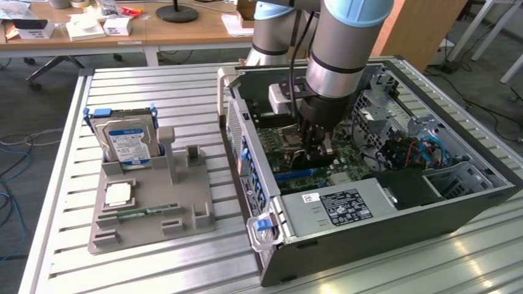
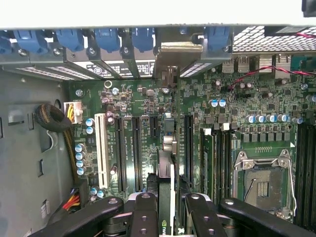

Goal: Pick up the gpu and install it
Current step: 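Insert the gpu into the slot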

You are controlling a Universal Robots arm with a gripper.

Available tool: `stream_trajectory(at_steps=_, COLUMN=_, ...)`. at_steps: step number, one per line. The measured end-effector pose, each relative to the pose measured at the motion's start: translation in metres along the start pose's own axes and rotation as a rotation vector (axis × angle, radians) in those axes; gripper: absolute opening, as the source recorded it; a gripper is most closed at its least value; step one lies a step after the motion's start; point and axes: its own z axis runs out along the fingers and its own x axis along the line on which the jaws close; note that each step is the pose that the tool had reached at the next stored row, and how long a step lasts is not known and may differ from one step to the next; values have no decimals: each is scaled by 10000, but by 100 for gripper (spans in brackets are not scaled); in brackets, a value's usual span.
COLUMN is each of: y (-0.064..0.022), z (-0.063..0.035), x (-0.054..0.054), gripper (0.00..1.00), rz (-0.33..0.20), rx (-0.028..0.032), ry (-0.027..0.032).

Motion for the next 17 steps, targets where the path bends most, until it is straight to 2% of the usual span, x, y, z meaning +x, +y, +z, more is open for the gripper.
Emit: stream_trajectory(at_steps=17, y=5, z=46, x=2, gripper=26, rz=0, rx=0, ry=0)
